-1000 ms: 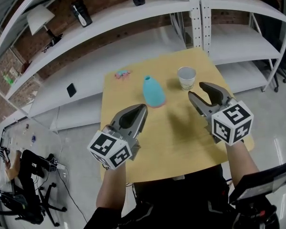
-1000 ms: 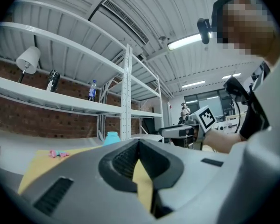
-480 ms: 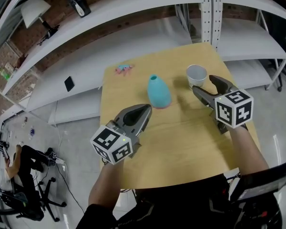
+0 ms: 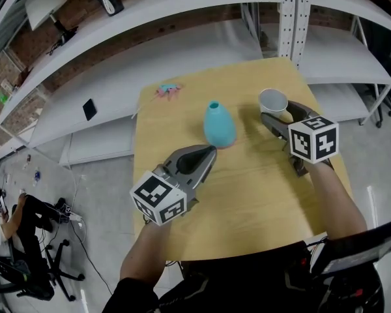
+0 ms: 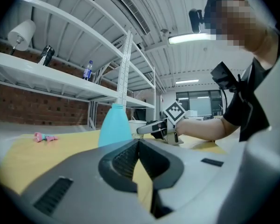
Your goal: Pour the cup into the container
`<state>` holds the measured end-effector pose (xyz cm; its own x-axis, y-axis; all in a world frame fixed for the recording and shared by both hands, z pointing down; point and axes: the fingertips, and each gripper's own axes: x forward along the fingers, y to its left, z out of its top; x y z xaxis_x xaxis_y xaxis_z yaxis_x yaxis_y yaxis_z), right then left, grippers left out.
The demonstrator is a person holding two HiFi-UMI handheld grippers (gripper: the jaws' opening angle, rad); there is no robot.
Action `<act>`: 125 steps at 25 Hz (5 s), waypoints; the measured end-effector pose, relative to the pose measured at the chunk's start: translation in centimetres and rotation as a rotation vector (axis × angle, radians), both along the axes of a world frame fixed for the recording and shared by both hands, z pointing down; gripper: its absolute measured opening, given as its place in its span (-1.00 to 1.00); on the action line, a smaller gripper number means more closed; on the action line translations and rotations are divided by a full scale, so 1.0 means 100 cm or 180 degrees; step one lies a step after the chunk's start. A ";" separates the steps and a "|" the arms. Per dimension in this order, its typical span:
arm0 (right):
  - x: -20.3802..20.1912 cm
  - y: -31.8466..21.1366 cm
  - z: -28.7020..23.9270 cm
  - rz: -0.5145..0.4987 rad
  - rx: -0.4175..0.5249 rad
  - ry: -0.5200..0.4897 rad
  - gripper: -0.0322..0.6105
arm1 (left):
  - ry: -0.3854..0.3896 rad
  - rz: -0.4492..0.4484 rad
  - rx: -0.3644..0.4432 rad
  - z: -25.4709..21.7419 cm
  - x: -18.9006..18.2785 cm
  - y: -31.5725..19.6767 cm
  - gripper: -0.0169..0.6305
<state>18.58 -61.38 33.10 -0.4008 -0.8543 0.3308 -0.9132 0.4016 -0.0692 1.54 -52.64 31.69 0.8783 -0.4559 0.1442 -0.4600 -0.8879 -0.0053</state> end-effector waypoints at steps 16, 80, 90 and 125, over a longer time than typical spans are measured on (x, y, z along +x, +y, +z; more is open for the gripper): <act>-0.003 -0.015 0.001 -0.0015 0.0067 0.0029 0.05 | 0.0001 0.0139 -0.0006 0.001 0.003 0.004 -0.94; -0.115 0.004 -0.104 -0.0960 0.1235 0.3770 0.02 | 0.0007 0.0419 -0.0003 0.002 0.009 0.027 -0.94; -0.120 0.006 -0.106 -0.1003 0.1324 0.4092 0.02 | 0.0010 0.0432 0.0002 0.001 0.009 0.029 -0.95; -0.128 0.006 -0.108 -0.1046 0.1564 0.4807 0.02 | 0.0000 0.0446 -0.0010 0.003 0.010 0.027 -0.94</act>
<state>5.76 -60.80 22.32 -0.1582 -0.9385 0.3068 0.0989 0.2941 0.9506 2.57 -49.97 32.01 0.9334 -0.3282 0.1454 -0.3314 -0.9435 -0.0023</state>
